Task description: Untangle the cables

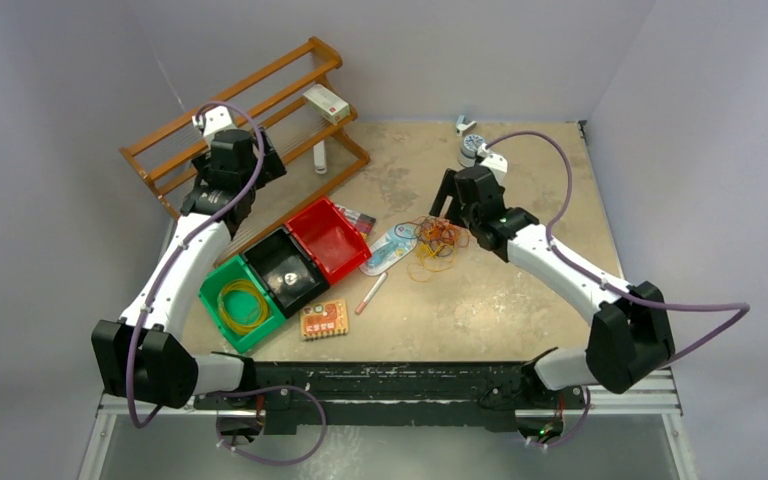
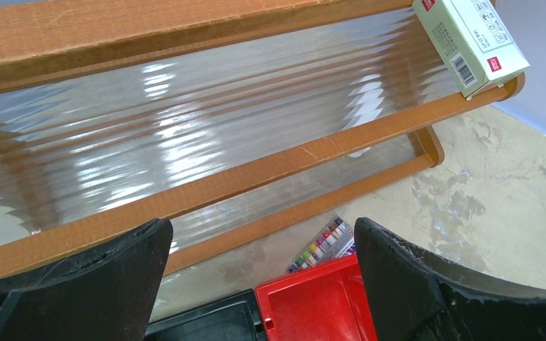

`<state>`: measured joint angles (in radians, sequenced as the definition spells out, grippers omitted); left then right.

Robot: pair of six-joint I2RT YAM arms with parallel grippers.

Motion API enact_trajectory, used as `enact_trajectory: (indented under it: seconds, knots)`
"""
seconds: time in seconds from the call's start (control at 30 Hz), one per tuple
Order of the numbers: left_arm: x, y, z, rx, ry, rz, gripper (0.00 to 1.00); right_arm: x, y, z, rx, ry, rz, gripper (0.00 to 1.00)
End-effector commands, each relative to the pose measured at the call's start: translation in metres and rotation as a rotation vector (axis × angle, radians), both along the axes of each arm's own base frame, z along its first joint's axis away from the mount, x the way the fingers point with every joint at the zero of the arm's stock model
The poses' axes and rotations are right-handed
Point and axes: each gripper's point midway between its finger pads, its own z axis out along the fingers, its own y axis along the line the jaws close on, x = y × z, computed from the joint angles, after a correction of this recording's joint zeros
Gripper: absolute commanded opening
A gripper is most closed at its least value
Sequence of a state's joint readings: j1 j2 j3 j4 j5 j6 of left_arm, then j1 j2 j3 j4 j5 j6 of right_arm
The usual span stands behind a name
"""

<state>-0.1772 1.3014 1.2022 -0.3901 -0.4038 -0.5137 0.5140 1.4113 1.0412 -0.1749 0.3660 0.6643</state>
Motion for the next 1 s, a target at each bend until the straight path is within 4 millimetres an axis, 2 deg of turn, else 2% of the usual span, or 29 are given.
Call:
enact_trajectory:
  seconds: [0.0, 0.13, 0.23, 0.43, 0.57, 0.67, 0.73, 0.77, 0.83, 0.97]
  knots:
    - [-0.001, 0.007, 0.01, -0.018, -0.036, 0.049, 1.0, 0.005, -0.009, 0.026, -0.02, -0.106, -0.006, 0.84]
    - [-0.01, 0.017, 0.004, -0.022, -0.004, 0.109, 0.99, 0.009, -0.017, 0.04, 0.0, -0.152, -0.072, 0.91]
    - [-0.018, 0.016, -0.002, -0.057, 0.017, 0.113, 1.0, 0.012, -0.023, 0.045, 0.019, -0.182, -0.123, 0.91]
    - [-0.023, -0.004, -0.021, -0.154, 0.058, 0.049, 1.0, 0.013, -0.023, 0.034, 0.022, -0.158, -0.127, 0.9]
    - [-0.021, -0.032, -0.039, -0.215, 0.109, -0.045, 0.99, 0.012, -0.017, 0.024, 0.018, -0.13, -0.09, 0.9]
    - [-0.029, -0.059, -0.041, -0.126, 0.112, -0.06, 0.98, 0.01, -0.015, 0.019, 0.016, -0.12, -0.073, 0.91]
    - [-0.036, -0.07, -0.049, -0.105, 0.132, -0.049, 0.98, 0.01, -0.015, 0.02, 0.021, -0.127, -0.071, 0.91]
    - [-0.04, -0.07, -0.056, -0.114, 0.153, -0.028, 0.98, 0.01, -0.014, 0.021, 0.024, -0.132, -0.07, 0.91]
    - [-0.048, -0.07, -0.074, -0.13, 0.19, -0.003, 0.98, 0.005, -0.016, 0.011, 0.015, -0.115, -0.065, 0.91]
    - [-0.063, -0.062, -0.095, -0.096, 0.229, 0.062, 0.98, 0.004, -0.013, 0.009, 0.021, -0.119, -0.04, 0.91]
